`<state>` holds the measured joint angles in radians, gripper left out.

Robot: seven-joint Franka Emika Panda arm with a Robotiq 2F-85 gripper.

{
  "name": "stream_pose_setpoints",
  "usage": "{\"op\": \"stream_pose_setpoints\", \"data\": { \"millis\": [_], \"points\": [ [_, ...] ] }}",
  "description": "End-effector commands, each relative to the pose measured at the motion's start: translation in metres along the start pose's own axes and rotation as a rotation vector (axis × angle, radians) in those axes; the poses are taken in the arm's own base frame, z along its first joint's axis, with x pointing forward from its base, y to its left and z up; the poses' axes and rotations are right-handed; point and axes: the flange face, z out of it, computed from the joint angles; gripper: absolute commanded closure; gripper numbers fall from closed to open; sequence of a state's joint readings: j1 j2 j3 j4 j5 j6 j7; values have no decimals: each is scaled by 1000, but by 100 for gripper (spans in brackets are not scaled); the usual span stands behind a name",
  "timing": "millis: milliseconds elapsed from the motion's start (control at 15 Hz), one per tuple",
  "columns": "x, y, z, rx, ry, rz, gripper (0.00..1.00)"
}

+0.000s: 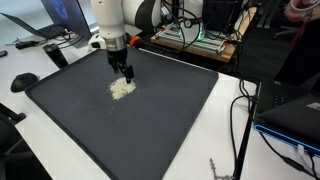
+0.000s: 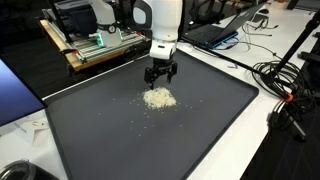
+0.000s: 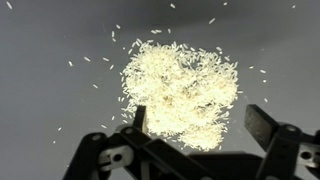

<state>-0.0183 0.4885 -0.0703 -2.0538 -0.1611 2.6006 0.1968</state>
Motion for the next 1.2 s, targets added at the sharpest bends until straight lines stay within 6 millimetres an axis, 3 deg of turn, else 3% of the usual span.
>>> {"op": "stream_pose_setpoints", "data": {
  "millis": [0,933,1067,1133],
  "points": [
    [6,5,14,18,25,-30,0],
    [34,27,48,57,30,-98,0],
    [36,25,52,65,24,-107,7],
    [36,24,54,68,19,-108,17]
  ]
}}
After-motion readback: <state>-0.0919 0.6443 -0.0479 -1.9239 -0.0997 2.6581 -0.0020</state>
